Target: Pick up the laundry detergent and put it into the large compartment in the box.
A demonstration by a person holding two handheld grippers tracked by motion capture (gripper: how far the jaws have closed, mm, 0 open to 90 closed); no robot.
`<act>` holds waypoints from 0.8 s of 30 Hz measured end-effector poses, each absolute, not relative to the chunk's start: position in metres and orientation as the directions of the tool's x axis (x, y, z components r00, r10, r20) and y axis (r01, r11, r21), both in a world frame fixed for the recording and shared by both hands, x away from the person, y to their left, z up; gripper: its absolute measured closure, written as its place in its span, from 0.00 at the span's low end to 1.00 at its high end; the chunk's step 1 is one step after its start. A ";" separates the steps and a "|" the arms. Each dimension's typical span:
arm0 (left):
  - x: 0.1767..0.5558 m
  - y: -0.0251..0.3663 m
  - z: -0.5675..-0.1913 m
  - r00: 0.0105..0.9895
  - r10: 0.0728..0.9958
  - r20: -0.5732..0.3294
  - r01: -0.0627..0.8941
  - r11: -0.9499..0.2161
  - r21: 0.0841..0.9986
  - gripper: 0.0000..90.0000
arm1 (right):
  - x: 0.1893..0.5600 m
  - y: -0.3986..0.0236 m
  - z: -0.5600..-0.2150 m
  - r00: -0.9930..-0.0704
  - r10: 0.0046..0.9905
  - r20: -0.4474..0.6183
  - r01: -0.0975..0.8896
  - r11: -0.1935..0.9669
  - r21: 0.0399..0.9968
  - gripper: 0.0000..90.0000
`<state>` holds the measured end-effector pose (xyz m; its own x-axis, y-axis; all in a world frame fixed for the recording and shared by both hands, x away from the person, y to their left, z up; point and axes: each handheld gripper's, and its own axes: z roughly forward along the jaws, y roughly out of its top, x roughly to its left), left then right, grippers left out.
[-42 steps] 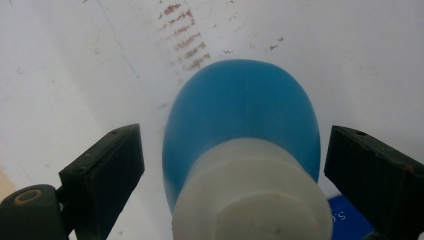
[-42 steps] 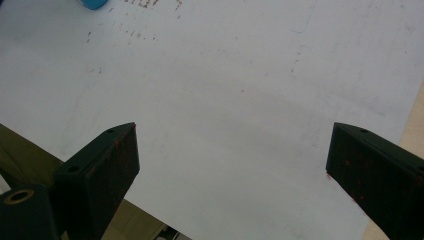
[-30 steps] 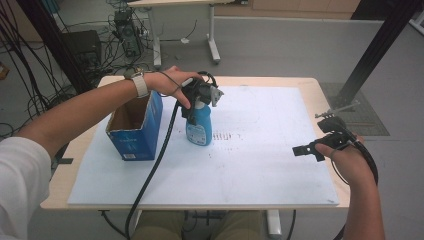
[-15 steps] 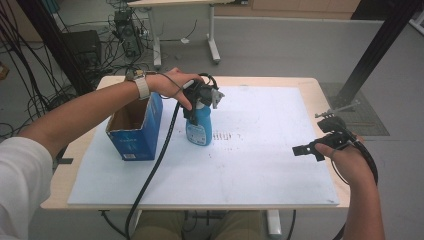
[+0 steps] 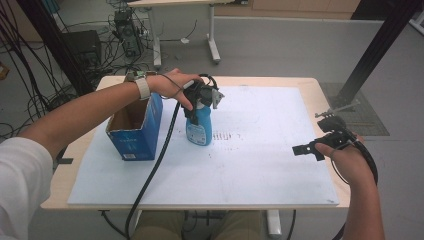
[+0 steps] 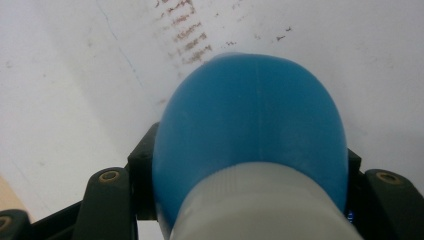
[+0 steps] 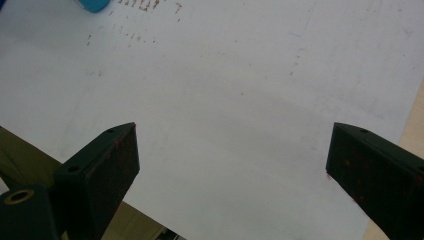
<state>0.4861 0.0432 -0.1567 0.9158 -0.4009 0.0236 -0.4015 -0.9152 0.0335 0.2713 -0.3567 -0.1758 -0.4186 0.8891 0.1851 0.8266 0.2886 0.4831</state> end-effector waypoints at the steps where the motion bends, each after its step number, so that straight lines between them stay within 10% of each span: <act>1: 0.486 0.042 -0.156 0.914 -0.405 0.023 -0.405 -0.914 0.029 0.42 | 0.271 -0.356 -0.176 -0.419 0.889 0.185 0.826 0.289 0.483 0.07; 24: 0.484 0.042 -0.157 0.919 -0.393 0.021 -0.394 -0.919 0.025 0.43 | 0.266 -0.358 -0.172 -0.418 0.891 0.178 0.823 0.288 0.489 0.07</act>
